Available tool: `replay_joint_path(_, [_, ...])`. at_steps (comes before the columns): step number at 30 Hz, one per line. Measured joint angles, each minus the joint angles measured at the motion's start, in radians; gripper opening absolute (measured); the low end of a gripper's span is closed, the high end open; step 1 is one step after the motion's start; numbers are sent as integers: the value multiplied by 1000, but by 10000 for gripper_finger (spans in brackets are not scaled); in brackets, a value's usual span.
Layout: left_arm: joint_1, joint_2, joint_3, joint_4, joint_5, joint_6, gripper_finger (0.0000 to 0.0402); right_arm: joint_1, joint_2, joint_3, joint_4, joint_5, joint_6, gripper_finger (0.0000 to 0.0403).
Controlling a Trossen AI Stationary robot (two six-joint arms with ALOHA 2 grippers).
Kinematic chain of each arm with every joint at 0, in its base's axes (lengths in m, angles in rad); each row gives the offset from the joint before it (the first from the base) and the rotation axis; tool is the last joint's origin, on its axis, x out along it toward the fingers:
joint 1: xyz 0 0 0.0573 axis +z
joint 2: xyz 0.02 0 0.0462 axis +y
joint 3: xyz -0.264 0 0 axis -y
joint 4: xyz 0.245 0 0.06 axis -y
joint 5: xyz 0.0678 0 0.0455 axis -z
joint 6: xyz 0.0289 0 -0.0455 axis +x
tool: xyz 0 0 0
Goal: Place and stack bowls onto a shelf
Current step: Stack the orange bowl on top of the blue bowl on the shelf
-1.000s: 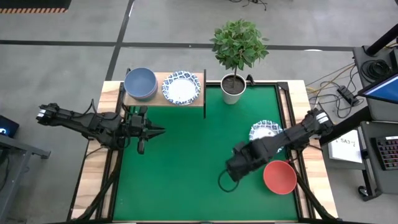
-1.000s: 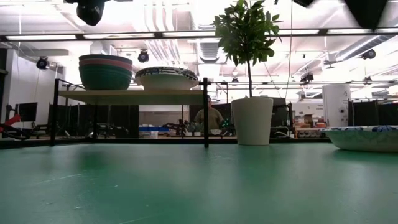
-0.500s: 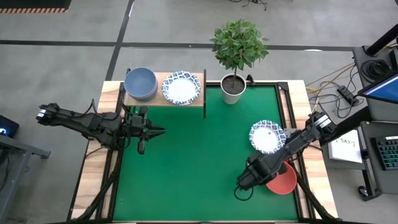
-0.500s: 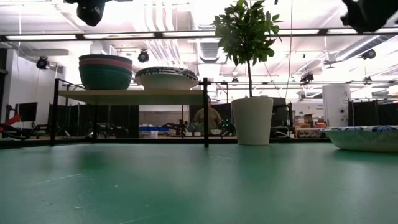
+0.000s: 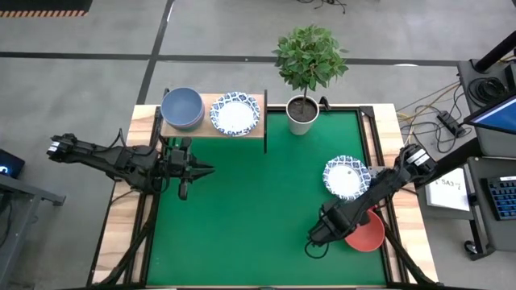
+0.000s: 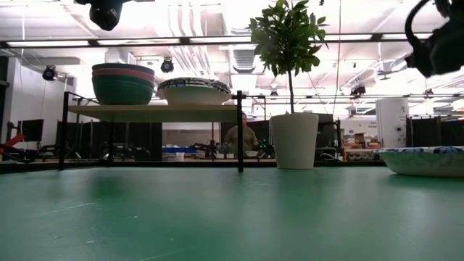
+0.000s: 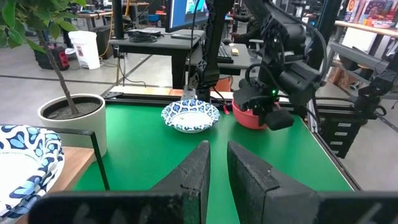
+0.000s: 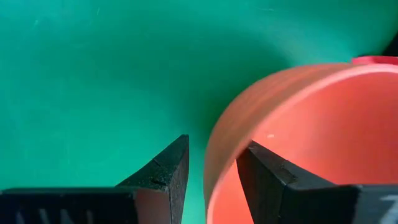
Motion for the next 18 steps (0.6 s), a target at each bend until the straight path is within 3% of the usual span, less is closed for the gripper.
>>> replay_joint_path(8, [0,0,0,0,0,0,38,0,0,-65,130,-15,-1,112])
replay_joint_path(15, [0,0,0,0,0,0,38,0,0,-42,144,-25,-48,19])
replay_joint_path(18, [0,0,0,0,0,0,38,0,0,-15,145,-38,-75,12])
